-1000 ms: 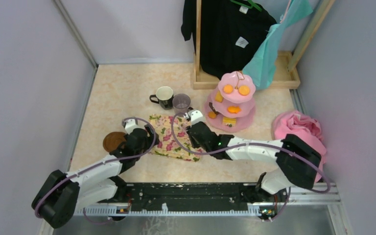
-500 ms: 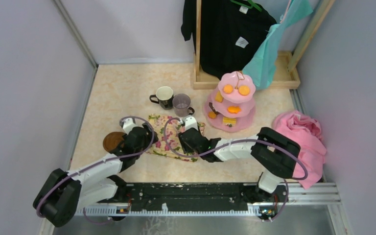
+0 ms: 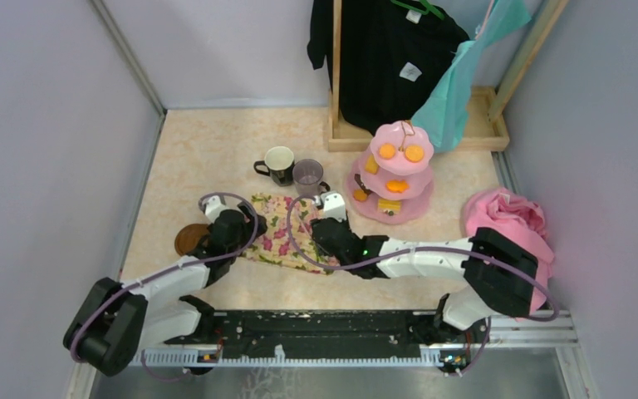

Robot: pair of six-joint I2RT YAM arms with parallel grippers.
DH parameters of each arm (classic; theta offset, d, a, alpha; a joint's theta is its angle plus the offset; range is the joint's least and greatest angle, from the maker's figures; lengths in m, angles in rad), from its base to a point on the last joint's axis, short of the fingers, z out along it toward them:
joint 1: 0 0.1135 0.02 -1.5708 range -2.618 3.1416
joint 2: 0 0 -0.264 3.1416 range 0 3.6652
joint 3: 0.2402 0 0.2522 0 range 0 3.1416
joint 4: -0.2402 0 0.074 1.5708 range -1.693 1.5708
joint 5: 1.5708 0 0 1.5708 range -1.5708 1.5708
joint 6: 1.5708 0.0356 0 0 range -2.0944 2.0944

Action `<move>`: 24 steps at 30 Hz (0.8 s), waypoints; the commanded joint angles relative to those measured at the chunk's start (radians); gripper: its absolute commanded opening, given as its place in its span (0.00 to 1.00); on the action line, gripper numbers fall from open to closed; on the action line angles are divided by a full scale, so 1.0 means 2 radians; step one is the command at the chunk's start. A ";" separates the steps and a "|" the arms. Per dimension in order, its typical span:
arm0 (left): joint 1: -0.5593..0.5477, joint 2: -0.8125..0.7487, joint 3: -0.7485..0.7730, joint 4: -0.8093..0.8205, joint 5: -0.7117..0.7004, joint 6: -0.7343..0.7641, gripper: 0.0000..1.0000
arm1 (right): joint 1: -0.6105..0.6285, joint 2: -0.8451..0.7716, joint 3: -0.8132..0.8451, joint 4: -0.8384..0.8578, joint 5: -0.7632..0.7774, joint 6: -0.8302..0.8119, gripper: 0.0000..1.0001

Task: Serve the afternoon tea
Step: Place the clamp on the tray.

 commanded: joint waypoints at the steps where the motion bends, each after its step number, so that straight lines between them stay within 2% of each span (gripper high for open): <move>1: 0.030 0.025 -0.010 -0.017 0.032 -0.006 0.87 | 0.003 -0.034 0.003 -0.047 0.062 0.054 0.41; 3: 0.040 0.030 -0.012 -0.010 0.042 -0.007 0.87 | 0.002 -0.037 -0.006 -0.054 0.072 0.069 0.29; 6: 0.054 0.039 -0.013 0.001 0.060 -0.007 0.87 | -0.011 -0.031 -0.010 -0.071 0.071 0.100 0.04; 7: 0.057 0.041 -0.013 0.003 0.064 -0.007 0.87 | -0.017 -0.030 -0.014 -0.070 0.065 0.105 0.00; 12: 0.070 0.052 -0.010 0.010 0.075 -0.010 0.87 | -0.052 -0.023 -0.036 -0.041 0.013 0.122 0.00; 16: 0.074 0.058 -0.007 0.012 0.077 -0.011 0.87 | -0.064 -0.009 -0.039 -0.034 -0.002 0.123 0.00; 24: 0.082 0.068 0.002 0.010 0.079 -0.013 0.87 | -0.071 0.036 -0.027 0.005 -0.078 0.118 0.00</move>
